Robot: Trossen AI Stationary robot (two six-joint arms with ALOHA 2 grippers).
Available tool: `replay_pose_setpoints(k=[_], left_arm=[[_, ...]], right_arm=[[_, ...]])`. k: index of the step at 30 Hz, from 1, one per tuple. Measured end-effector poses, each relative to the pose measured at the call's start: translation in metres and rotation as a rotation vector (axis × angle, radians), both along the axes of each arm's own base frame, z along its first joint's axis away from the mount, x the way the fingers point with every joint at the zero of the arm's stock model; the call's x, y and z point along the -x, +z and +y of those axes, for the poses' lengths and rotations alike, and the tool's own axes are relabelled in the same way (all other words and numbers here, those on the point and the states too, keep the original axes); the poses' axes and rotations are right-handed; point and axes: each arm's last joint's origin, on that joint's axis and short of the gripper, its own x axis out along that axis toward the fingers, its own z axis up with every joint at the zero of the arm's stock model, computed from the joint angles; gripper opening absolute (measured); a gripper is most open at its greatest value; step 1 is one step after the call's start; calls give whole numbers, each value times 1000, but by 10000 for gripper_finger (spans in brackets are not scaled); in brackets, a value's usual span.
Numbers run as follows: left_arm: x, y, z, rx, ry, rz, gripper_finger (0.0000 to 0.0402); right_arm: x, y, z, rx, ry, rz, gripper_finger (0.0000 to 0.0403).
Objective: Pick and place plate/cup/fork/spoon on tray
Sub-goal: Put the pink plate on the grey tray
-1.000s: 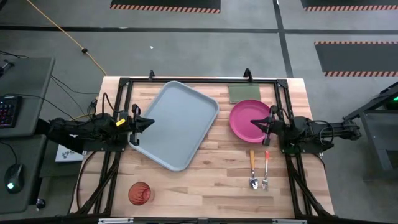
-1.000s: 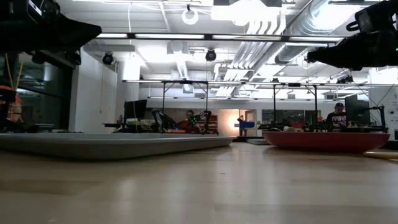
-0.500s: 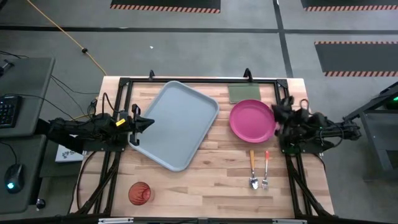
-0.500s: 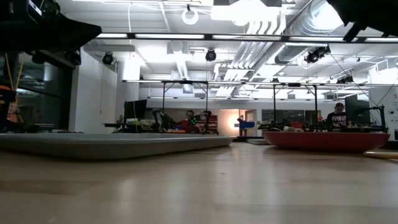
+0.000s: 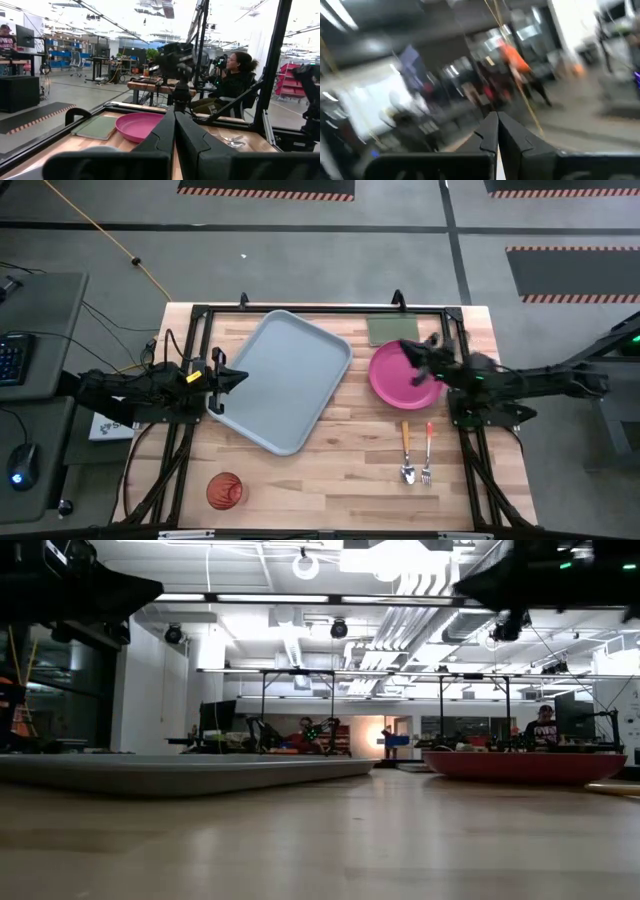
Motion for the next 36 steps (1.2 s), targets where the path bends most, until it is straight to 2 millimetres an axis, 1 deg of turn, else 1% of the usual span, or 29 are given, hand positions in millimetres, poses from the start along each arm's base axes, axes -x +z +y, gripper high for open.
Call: replay_pose_setpoints(k=[4, 8, 10, 13, 16, 19, 23, 29, 33, 36], left_arm=[[0, 0, 0, 0, 0, 0, 3], [0, 0, 0, 0, 0, 0, 3], [0, 0, 0, 0, 0, 0, 3], [0, 0, 0, 0, 0, 0, 3], [0, 0, 0, 1, 0, 0, 3], [0, 0, 0, 0, 0, 0, 3], [0, 0, 0, 0, 0, 0, 3], [0, 0, 0, 1, 0, 0, 3], [0, 0, 0, 1, 0, 0, 3], [0, 0, 0, 0, 0, 0, 3]], right_arm=[[-39, 3, -6, -54, -6, 234, 17], [-66, 6, -7, -153, -5, 560, 66], [-73, 8, -5, -227, 6, 719, 98], [-82, 8, 2, -360, 54, 898, 146], [-89, 0, 11, -466, 66, 1029, 183], [-95, -17, 19, -527, 29, 1105, 205], [-104, -42, 26, -592, -20, 1171, 213], [-114, -76, 25, -633, -94, 1287, 207], [-117, -93, 26, -633, -116, 1349, 199], [-118, -98, 26, -633, -133, 1363, 180]])
